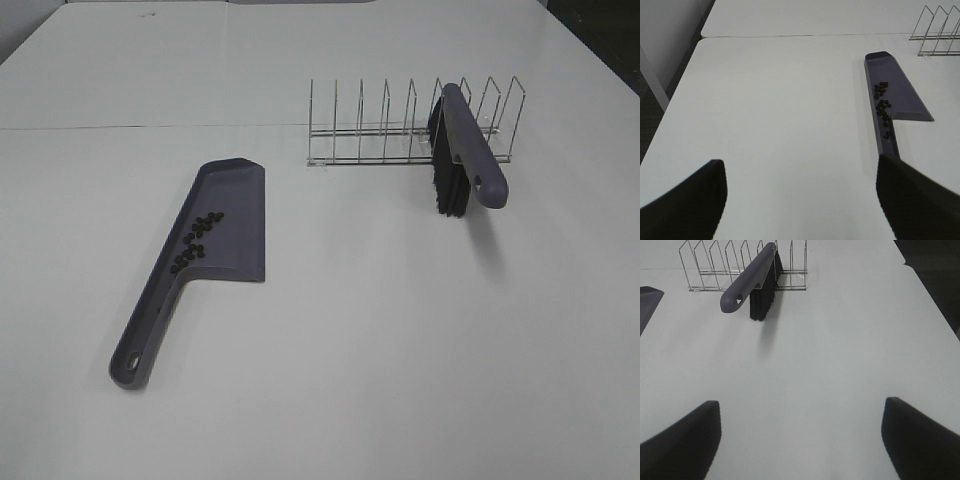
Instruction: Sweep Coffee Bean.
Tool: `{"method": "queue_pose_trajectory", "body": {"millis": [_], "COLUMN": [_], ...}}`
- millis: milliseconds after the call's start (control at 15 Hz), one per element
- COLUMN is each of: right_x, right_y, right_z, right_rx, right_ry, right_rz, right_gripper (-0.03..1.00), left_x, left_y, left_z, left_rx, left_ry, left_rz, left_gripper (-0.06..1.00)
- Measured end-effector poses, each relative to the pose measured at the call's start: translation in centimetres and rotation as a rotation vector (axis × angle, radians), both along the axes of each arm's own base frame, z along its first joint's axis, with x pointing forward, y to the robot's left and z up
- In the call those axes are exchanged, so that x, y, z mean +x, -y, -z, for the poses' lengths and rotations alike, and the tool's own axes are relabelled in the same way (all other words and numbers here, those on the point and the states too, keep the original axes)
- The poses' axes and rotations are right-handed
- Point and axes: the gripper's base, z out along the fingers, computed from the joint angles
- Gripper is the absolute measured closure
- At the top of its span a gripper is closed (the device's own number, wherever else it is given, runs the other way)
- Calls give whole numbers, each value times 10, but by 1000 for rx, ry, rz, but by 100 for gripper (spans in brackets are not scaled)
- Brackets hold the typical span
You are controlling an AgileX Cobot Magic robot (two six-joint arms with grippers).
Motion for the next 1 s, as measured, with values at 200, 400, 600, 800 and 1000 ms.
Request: {"method": "queue_pose_trajectory", "body": {"millis": [200,400,600,800,1000], "right_x": [0,0,0,0,0], "right_y": [0,0,0,0,0], "right_z": [0,0,0,0,0], "right_rx": [0,0,0,0,0], "right_ry": [0,0,0,0,0], "right_rz": [0,0,0,0,0], "right_gripper": [20,20,20,20,20], "left_x": [0,0,0,0,0], "left_y": [0,0,0,0,0], "left_z": [0,0,0,0,0], "left_rx": [0,1,1,1,1], "left_ry": [0,0,0,0,1], "left_rz": [0,0,0,0,0], "left_gripper": [17,17,17,17,17]}}
